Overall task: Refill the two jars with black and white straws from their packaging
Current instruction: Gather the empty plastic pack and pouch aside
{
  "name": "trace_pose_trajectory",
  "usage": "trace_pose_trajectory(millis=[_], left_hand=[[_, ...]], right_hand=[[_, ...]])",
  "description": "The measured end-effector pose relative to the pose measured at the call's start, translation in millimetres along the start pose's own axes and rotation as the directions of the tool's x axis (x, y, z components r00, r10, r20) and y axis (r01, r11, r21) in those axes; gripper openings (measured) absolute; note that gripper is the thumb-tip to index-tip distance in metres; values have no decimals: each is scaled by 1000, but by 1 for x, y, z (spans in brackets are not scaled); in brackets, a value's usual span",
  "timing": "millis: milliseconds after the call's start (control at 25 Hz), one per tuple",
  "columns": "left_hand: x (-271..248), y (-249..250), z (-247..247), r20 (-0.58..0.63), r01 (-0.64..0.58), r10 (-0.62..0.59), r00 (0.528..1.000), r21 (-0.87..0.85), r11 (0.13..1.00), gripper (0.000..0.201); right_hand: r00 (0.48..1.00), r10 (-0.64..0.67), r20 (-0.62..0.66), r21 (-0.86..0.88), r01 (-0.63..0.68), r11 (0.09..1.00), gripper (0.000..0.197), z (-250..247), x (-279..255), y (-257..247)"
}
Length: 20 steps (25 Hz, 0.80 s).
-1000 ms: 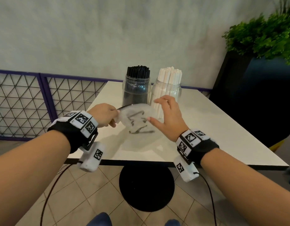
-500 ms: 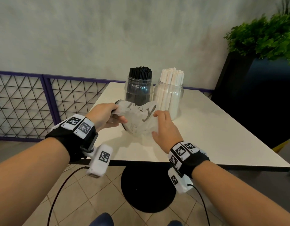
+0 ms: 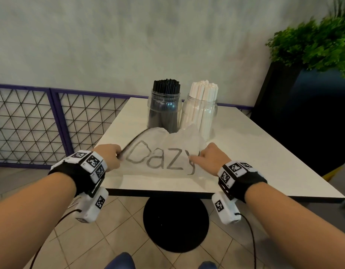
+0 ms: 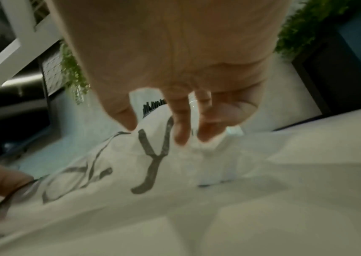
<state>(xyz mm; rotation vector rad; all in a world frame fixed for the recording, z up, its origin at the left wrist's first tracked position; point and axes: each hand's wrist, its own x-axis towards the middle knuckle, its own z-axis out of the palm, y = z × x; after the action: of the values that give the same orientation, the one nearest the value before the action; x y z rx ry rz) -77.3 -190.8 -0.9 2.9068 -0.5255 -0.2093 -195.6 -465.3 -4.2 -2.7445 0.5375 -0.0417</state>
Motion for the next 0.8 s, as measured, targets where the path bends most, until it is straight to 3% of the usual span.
trace_pose_trajectory(millis=[80, 200, 240, 320, 360, 440, 520, 640, 720, 800], left_hand=[[3, 5, 5, -81, -74, 78, 994, 42, 996, 13], [5, 6, 10, -191, -117, 111, 975, -17, 993, 19], [4, 7, 11, -200, -128, 122, 972, -15, 992, 23], [3, 6, 14, -218, -147, 145, 965, 9, 989, 24], [4, 4, 15, -223, -151, 149, 963, 11, 989, 22], [5, 1, 13, -187, -122, 120, 975, 4, 993, 20], [3, 2, 5, -87, -83, 79, 993, -39, 996, 43], [-1, 18, -15, -84, -103, 78, 993, -361, 927, 61], [2, 33, -27, -130, -160, 98, 987, -652, 741, 64], [6, 45, -33, -208, -210, 72, 975, -775, 596, 56]], right_hand=[[987, 88, -136, 325, -39, 945, 59, -1, 6, -7], [973, 230, -3, 765, -146, 627, 96, -4, 11, -18], [964, 261, 55, 823, -192, 535, 102, -4, 14, -18], [951, 280, 131, 844, -255, 472, 102, -3, 18, -16], [953, 277, 124, 841, -249, 480, 91, -1, 20, -14], [969, 249, -8, 822, -135, 553, 46, 7, 26, -8], [972, 182, -146, 777, -1, 629, 18, 8, 23, -6], [969, 51, -244, 708, 142, 691, 19, 7, 17, -5], [963, -9, -268, 638, 185, 748, 27, 7, 14, -5], [968, -49, -246, 571, 186, 800, 46, 8, 12, -3]])
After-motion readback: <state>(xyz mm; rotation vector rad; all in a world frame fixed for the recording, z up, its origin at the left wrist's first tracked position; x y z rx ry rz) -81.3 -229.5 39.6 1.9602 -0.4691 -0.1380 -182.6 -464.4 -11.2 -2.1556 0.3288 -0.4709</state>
